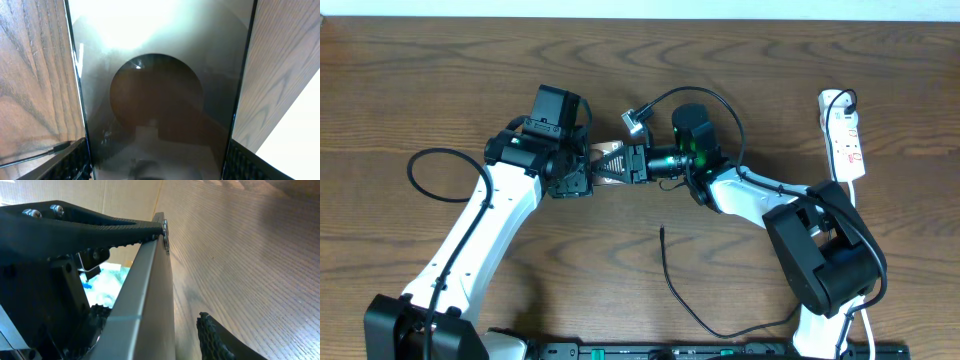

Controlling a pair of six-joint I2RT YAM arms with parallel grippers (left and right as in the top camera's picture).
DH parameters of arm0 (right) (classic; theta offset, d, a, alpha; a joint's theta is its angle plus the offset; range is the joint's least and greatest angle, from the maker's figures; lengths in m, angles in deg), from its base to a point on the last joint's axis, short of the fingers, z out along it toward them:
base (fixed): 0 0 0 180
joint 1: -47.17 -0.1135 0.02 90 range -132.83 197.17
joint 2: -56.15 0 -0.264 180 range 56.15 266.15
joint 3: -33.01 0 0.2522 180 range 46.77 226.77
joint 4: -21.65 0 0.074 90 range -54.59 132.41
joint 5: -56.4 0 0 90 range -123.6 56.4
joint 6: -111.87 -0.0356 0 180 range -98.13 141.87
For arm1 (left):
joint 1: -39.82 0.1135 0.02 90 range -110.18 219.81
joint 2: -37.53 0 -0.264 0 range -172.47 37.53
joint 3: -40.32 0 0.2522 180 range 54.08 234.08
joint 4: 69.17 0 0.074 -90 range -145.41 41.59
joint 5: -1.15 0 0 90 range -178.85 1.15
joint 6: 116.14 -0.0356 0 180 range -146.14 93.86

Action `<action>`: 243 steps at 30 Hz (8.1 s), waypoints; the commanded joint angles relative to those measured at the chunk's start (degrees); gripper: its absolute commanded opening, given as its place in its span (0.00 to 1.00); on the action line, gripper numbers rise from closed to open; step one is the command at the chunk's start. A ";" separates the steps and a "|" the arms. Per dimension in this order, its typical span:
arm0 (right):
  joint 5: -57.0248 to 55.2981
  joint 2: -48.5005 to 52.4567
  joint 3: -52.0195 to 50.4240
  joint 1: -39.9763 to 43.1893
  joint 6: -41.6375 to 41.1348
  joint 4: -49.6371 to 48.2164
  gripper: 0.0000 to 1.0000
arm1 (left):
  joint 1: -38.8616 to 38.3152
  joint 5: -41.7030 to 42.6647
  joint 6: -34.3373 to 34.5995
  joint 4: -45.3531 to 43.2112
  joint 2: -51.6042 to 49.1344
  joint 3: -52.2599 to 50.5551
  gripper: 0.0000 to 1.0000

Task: Plug charger to phone and switch on socket

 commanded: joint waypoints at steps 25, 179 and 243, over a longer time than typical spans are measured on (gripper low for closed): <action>-1.29 0.46 1.01 -1.49 1.70 0.13 0.24 | -0.24 0.33 -2.25 0.07 0.50 1.75 0.07; -36.13 0.46 1.03 -3.15 -60.17 -29.44 0.01 | 17.99 39.76 -37.40 -57.99 -12.79 0.46 0.35; -25.62 0.46 1.03 2.91 -51.98 -31.39 0.99 | 33.27 56.28 -45.79 -57.44 -12.76 0.46 0.07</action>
